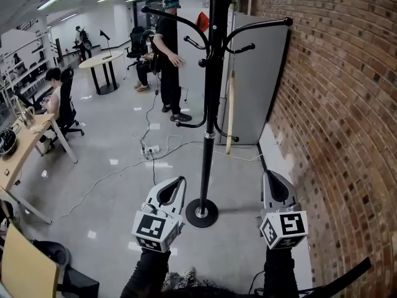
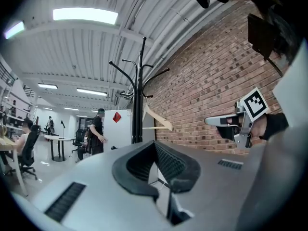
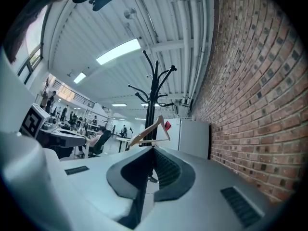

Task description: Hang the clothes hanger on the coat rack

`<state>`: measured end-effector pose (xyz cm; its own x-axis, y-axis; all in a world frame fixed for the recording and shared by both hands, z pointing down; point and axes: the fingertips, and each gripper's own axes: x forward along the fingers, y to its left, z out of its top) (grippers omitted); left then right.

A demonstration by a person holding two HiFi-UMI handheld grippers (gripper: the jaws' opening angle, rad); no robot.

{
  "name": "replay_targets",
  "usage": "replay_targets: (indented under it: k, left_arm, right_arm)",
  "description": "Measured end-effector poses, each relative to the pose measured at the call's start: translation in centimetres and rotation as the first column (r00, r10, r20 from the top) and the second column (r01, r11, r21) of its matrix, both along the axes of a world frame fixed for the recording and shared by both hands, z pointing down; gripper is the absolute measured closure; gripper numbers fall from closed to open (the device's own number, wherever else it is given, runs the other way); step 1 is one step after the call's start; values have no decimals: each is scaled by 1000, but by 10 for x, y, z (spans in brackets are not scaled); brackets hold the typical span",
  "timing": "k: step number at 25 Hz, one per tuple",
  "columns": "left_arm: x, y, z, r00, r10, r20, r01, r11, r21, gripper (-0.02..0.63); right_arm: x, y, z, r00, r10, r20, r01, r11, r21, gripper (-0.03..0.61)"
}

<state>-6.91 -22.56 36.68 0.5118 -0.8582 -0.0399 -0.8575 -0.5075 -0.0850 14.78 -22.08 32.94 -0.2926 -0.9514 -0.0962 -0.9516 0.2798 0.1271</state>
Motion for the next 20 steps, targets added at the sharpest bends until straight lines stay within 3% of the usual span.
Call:
replay_targets:
  k: [7, 20]
  left_arm:
    - [19, 52, 5, 1000, 10, -3, -10, 1000, -10, 606]
    - [51, 104, 9, 999, 36, -3, -36, 999, -4, 606]
  right_arm:
    - [16, 48, 25, 999, 37, 13, -36, 997, -67, 568]
    - [41, 105, 39, 999, 41, 5, -40, 994, -100, 569]
